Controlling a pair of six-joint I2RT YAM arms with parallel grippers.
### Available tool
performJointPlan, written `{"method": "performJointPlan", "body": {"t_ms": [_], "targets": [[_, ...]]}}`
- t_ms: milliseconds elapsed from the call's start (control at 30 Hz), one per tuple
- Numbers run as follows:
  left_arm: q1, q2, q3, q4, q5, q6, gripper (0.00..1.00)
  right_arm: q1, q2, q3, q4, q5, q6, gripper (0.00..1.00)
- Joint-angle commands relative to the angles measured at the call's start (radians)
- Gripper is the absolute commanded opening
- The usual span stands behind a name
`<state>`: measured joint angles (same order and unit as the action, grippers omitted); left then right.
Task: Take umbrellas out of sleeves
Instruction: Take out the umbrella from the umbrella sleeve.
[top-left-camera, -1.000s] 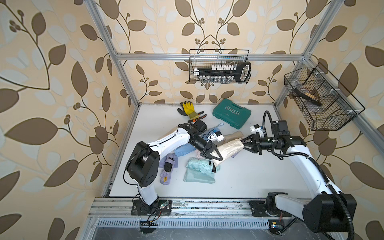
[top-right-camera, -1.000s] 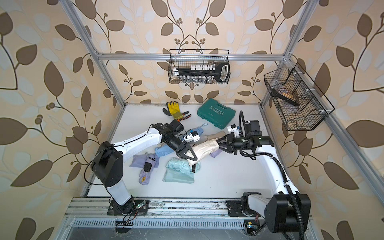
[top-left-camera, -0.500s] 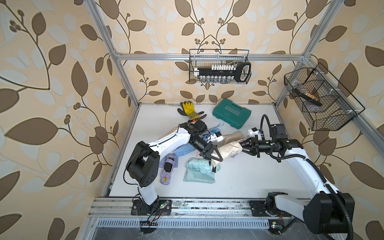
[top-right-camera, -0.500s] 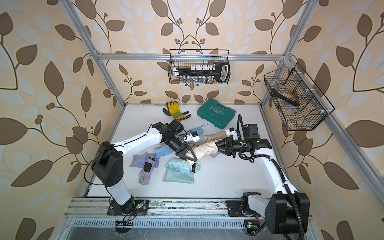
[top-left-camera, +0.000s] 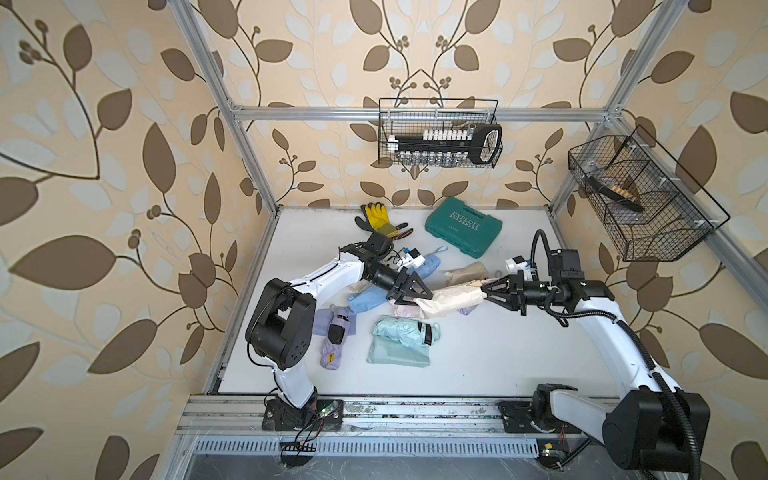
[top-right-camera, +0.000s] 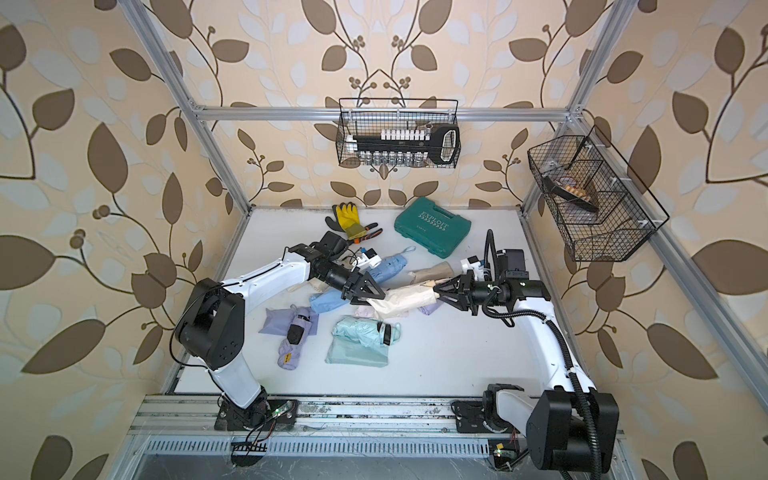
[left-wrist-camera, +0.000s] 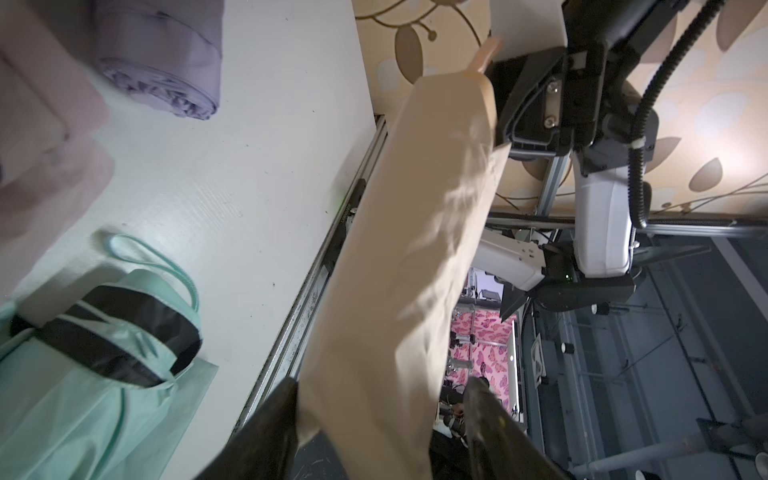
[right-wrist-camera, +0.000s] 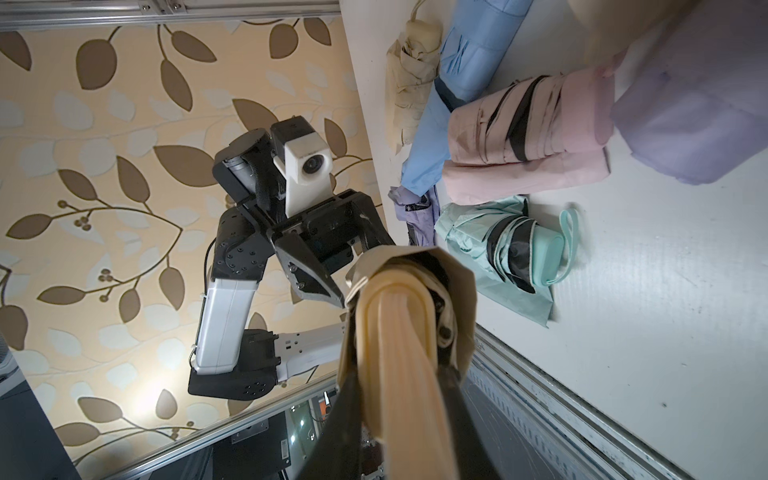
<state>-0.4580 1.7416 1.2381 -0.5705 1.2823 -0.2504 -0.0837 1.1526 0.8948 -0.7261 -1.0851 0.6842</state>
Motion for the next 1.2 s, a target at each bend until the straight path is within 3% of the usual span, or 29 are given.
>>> {"method": "performJointPlan", "body": {"t_ms": [0, 167, 300, 500, 733, 767, 833, 1000, 1033, 1067, 1167], "targets": [[-0.011, -0.063, -0.038, 0.142, 0.054, -0.117, 0.62, -0.006, -0.017, -0.013, 0.030, -0.021, 0.015, 0.13], [-0.011, -0.044, -0.054, 0.156, 0.058, -0.120, 0.53, -0.008, -0.025, -0.025, 0.057, -0.013, 0.043, 0.12], [-0.011, -0.028, -0.054, 0.161, 0.073, -0.116, 0.32, -0.012, -0.025, -0.017, 0.050, -0.010, 0.041, 0.12], [-0.008, -0.015, -0.038, 0.152, 0.081, -0.112, 0.12, -0.016, -0.021, -0.016, 0.045, -0.004, 0.038, 0.12], [0.005, -0.018, -0.037, 0.135, 0.084, -0.104, 0.07, -0.017, -0.013, -0.001, 0.045, -0.006, 0.041, 0.12], [0.005, -0.017, -0.037, 0.139, 0.085, -0.108, 0.11, -0.017, -0.013, 0.001, 0.045, -0.005, 0.041, 0.12], [0.008, -0.023, -0.039, 0.125, 0.061, -0.111, 0.36, -0.018, -0.013, 0.009, 0.045, -0.004, 0.044, 0.12], [0.042, -0.060, -0.055, 0.101, 0.014, -0.106, 0.64, -0.017, -0.013, 0.029, 0.045, -0.005, 0.048, 0.12], [0.055, -0.073, -0.062, 0.099, -0.005, -0.116, 0.92, -0.017, -0.013, 0.032, 0.046, -0.006, 0.050, 0.12], [0.068, -0.083, -0.066, 0.097, -0.017, -0.123, 0.99, -0.018, -0.013, 0.035, 0.048, -0.007, 0.053, 0.12], [0.118, -0.113, -0.097, 0.114, -0.060, -0.170, 0.99, -0.016, -0.012, 0.045, 0.056, -0.013, 0.066, 0.11]]}}
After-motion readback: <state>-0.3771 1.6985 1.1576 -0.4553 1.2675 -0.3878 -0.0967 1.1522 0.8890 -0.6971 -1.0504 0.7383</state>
